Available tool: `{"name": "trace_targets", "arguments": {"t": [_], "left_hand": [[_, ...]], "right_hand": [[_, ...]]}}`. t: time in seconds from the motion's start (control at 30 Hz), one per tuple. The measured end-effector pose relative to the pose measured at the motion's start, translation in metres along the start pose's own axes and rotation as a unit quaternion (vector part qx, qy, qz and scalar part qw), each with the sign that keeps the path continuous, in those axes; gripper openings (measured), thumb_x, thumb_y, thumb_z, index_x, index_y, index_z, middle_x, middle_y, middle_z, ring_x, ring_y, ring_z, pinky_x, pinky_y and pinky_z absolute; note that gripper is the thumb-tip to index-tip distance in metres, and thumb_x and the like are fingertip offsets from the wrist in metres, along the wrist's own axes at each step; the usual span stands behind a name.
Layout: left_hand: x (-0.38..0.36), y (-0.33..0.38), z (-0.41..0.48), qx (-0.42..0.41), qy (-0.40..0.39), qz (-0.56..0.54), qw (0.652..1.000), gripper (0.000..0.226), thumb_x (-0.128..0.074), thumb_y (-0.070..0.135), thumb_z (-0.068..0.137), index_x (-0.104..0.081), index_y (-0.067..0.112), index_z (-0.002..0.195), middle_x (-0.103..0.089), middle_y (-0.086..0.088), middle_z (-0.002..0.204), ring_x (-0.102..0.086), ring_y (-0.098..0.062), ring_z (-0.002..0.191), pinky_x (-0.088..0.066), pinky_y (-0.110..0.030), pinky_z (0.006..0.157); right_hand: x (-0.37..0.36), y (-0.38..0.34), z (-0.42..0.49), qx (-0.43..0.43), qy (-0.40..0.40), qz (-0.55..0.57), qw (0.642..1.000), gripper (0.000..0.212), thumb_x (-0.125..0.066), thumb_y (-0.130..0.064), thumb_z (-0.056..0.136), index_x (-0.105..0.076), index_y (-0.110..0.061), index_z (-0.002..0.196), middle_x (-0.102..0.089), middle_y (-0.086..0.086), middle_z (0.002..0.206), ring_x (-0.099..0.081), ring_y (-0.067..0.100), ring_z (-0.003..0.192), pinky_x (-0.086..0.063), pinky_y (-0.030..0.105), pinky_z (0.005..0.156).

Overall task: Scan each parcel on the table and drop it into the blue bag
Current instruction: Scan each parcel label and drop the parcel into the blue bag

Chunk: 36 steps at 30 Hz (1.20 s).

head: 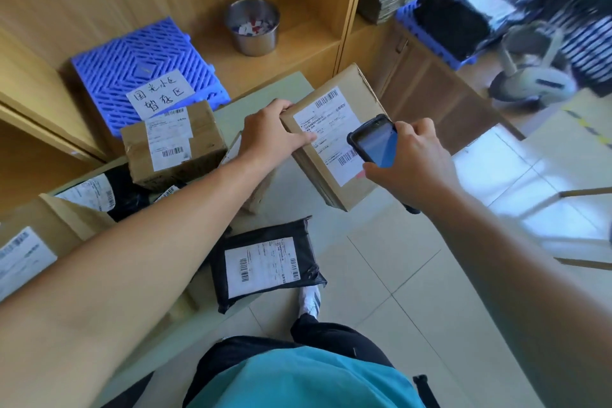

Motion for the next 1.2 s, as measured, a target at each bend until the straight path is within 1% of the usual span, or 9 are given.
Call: {"name": "trace_targets", "arguments": {"t": [0.17, 0.33, 0.43, 0.53, 0.67, 0.8, 0.87, 1.03, 1.2], "left_hand": [[0.035, 0.022, -0.001, -0.022, 0.033, -0.015, 0.999, 0.07, -0.089, 0.046, 0.071, -0.061, 0.024, 0.132, -0.072, 0.003, 0.121, -0.065, -0.019, 0.11, -0.053, -0.036, 0.095], [0.094, 0.022, -0.017, -0.019, 0.065, -0.048, 0.997, 0.074, -0.089, 0.043, 0.073, -0.06, 0.021, 0.136, -0.071, 0.008, 0.117, -0.064, -0.011, 0.108, -0.05, -0.026, 0.09], [0.148, 0.006, -0.045, 0.005, 0.111, -0.071, 0.991, 0.072, -0.091, 0.039, 0.072, -0.061, 0.022, 0.135, -0.071, 0.01, 0.113, -0.064, -0.009, 0.105, -0.047, -0.023, 0.092], [0.208, -0.023, -0.094, 0.04, 0.174, -0.113, 0.977, 0.067, -0.093, 0.029, 0.071, -0.064, 0.027, 0.132, -0.069, 0.023, 0.103, -0.063, 0.014, 0.087, -0.047, -0.01, 0.086], [0.277, -0.072, -0.18, 0.086, 0.252, -0.136, 0.954, 0.058, -0.09, 0.029, 0.075, -0.065, 0.034, 0.127, -0.071, 0.025, 0.101, -0.064, 0.015, 0.09, -0.052, -0.009, 0.077], [0.331, -0.119, -0.27, 0.142, 0.331, -0.164, 0.918, 0.051, -0.09, 0.024, 0.075, -0.06, 0.05, 0.108, -0.074, 0.022, 0.093, -0.066, 0.013, 0.083, -0.044, -0.003, 0.063], [0.357, -0.144, -0.312, 0.164, 0.369, -0.184, 0.896, 0.053, -0.09, 0.022, 0.074, -0.058, 0.054, 0.103, -0.077, 0.022, 0.092, -0.07, 0.007, 0.081, -0.048, -0.007, 0.066], [0.409, -0.208, -0.418, 0.205, 0.469, -0.241, 0.825, 0.053, -0.089, 0.02, 0.076, -0.06, 0.05, 0.109, -0.079, 0.017, 0.099, -0.075, -0.003, 0.09, -0.057, -0.032, 0.086], [0.444, -0.276, -0.509, 0.242, 0.532, -0.249, 0.772, 0.058, -0.087, 0.019, 0.079, -0.061, 0.035, 0.128, -0.079, 0.017, 0.092, -0.075, -0.002, 0.094, -0.057, -0.031, 0.092]], "right_hand": [[0.037, -0.016, -0.005, 0.017, 0.044, 0.012, 0.999, 0.08, -0.071, -0.066, 0.068, -0.046, -0.02, 0.129, -0.037, -0.001, 0.106, -0.052, 0.021, 0.084, -0.056, 0.041, 0.066], [0.062, -0.049, -0.019, 0.065, 0.078, 0.086, 0.991, 0.088, -0.072, -0.064, 0.072, -0.035, -0.029, 0.143, -0.033, -0.009, 0.115, -0.043, 0.012, 0.096, -0.038, 0.019, 0.054], [0.065, -0.078, -0.036, 0.098, 0.069, 0.156, 0.981, 0.09, -0.076, -0.061, 0.07, -0.036, -0.029, 0.143, -0.036, -0.011, 0.121, -0.039, 0.007, 0.103, -0.037, 0.013, 0.063], [0.062, -0.119, -0.066, 0.136, 0.062, 0.206, 0.967, 0.089, -0.077, -0.057, 0.071, -0.038, -0.027, 0.145, -0.043, -0.01, 0.123, -0.044, 0.008, 0.102, -0.041, 0.02, 0.076], [0.053, -0.185, -0.106, 0.211, 0.039, 0.268, 0.939, 0.086, -0.083, -0.041, 0.069, -0.045, -0.02, 0.143, -0.049, -0.01, 0.116, -0.047, -0.002, 0.094, -0.039, 0.005, 0.07], [0.042, -0.254, -0.142, 0.286, 0.003, 0.257, 0.923, 0.09, -0.088, -0.044, 0.061, -0.051, -0.016, 0.139, -0.051, -0.009, 0.115, -0.049, 0.002, 0.094, -0.037, 0.007, 0.077], [0.032, -0.291, -0.162, 0.316, -0.026, 0.254, 0.914, 0.093, -0.075, -0.06, 0.055, -0.055, -0.017, 0.135, -0.054, -0.008, 0.115, -0.059, 0.015, 0.096, -0.045, 0.024, 0.079], [0.014, -0.39, -0.228, 0.406, -0.056, 0.216, 0.886, 0.097, -0.063, -0.066, 0.051, -0.059, -0.014, 0.132, -0.06, -0.003, 0.114, -0.058, 0.012, 0.095, -0.039, 0.014, 0.078], [-0.008, -0.473, -0.305, 0.463, -0.077, 0.185, 0.863, 0.095, -0.072, -0.067, 0.058, -0.055, -0.015, 0.136, -0.06, 0.002, 0.116, -0.062, 0.028, 0.099, -0.052, 0.036, 0.077]]}}
Point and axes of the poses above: each hand's wrist, its own z-axis towards the middle knuckle, its own x-axis out of the back of the hand, y = z × x, the point moved 10 cm from there along z, towards the middle knuckle
